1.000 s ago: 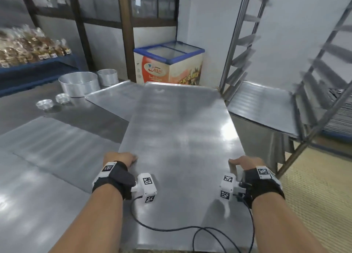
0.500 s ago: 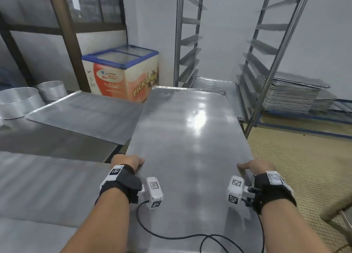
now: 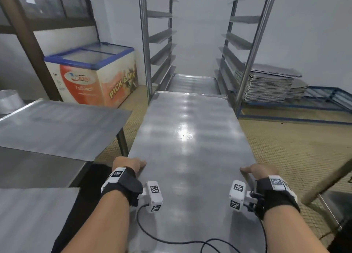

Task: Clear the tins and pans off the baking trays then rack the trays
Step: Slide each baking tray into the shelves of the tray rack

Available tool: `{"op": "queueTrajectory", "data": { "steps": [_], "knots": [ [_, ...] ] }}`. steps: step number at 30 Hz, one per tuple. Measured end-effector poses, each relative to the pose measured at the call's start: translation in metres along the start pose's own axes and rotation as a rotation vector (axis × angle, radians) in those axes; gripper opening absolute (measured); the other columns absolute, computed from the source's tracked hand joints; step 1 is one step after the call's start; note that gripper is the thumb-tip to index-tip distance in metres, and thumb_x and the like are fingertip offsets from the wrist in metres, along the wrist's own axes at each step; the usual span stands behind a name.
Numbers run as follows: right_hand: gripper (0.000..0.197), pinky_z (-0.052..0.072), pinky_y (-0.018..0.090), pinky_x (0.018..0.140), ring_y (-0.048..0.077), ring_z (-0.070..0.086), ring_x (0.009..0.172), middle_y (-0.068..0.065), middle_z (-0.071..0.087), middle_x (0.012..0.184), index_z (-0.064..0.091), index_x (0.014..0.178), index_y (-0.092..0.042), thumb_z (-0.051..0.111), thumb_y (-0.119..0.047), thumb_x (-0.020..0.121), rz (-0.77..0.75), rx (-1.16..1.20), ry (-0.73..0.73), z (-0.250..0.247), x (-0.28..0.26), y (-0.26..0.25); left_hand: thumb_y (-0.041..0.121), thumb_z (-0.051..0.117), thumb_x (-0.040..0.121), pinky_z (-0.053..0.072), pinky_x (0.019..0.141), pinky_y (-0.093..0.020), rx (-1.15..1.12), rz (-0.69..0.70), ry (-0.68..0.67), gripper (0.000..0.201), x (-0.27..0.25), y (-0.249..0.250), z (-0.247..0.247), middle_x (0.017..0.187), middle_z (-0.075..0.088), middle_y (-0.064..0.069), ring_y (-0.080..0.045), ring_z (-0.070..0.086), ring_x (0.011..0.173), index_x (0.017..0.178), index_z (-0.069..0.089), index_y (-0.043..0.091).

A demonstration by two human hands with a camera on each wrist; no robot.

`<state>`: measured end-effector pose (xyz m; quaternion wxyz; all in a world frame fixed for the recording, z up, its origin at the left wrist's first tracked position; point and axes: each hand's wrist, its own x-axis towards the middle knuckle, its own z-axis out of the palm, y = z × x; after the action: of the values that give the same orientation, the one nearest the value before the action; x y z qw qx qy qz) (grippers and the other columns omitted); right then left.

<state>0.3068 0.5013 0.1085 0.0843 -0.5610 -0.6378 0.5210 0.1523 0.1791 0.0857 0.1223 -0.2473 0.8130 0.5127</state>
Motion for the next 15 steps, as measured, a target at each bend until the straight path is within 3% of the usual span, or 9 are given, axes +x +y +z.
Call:
{"op": "queueTrajectory", "data": {
  "steps": [2,4,8,11,15],
  "knots": [
    [0.055,0.045,0.039,0.075,0.034,0.056,0.086,0.024,0.064,0.111,0.059,0.118,0.009,0.085,-0.007,0.072,0.031,0.014,-0.008,0.005,0.012,-0.007,0.017,0.083,0.076,0.045,0.082,-0.033,0.025,-0.015,-0.014,0.061,0.011,0.008,0.01,0.123,0.064,-0.02,-0.036,0.062,0.11,0.123,0.056,-0.009],
    [0.045,0.044,0.039,0.075,0.033,0.054,0.084,0.02,0.058,0.095,0.057,0.111,0.012,0.082,-0.004,0.077,0.043,0.015,-0.022,0.011,0.025,-0.014,0.015,0.081,0.079,0.047,0.084,-0.035,0.033,-0.035,-0.025,0.06,0.023,0.016,0.02,0.124,0.063,-0.021,-0.037,0.061,0.11,0.125,0.053,-0.01],
    [0.046,0.046,0.037,0.067,0.033,0.055,0.085,0.019,0.055,0.093,0.055,0.114,0.014,0.08,0.0,0.077,0.066,0.017,-0.022,0.026,0.051,-0.034,0.013,0.083,0.076,0.051,0.092,-0.04,0.059,-0.049,-0.018,0.061,0.05,0.035,0.039,0.123,0.063,-0.023,-0.039,0.062,0.109,0.124,0.054,-0.01],
    [0.042,0.048,0.04,0.073,0.038,0.059,0.091,0.02,0.06,0.101,0.057,0.112,0.008,0.079,-0.005,0.079,0.079,0.001,-0.037,0.04,0.071,-0.053,0.016,0.084,0.074,0.052,0.094,-0.044,0.078,-0.058,-0.002,0.063,0.071,0.055,0.053,0.122,0.064,-0.023,-0.04,0.063,0.107,0.124,0.055,-0.009],
    [0.034,0.052,0.039,0.062,0.031,0.058,0.073,0.014,0.057,0.076,0.056,0.1,0.006,0.08,-0.005,0.079,0.08,0.002,-0.008,0.056,0.097,-0.083,0.014,0.082,0.078,0.051,0.094,-0.042,0.072,-0.061,-0.004,0.061,0.098,0.082,0.075,0.124,0.063,-0.022,-0.04,0.061,0.111,0.127,0.054,-0.007]
  ]
}}
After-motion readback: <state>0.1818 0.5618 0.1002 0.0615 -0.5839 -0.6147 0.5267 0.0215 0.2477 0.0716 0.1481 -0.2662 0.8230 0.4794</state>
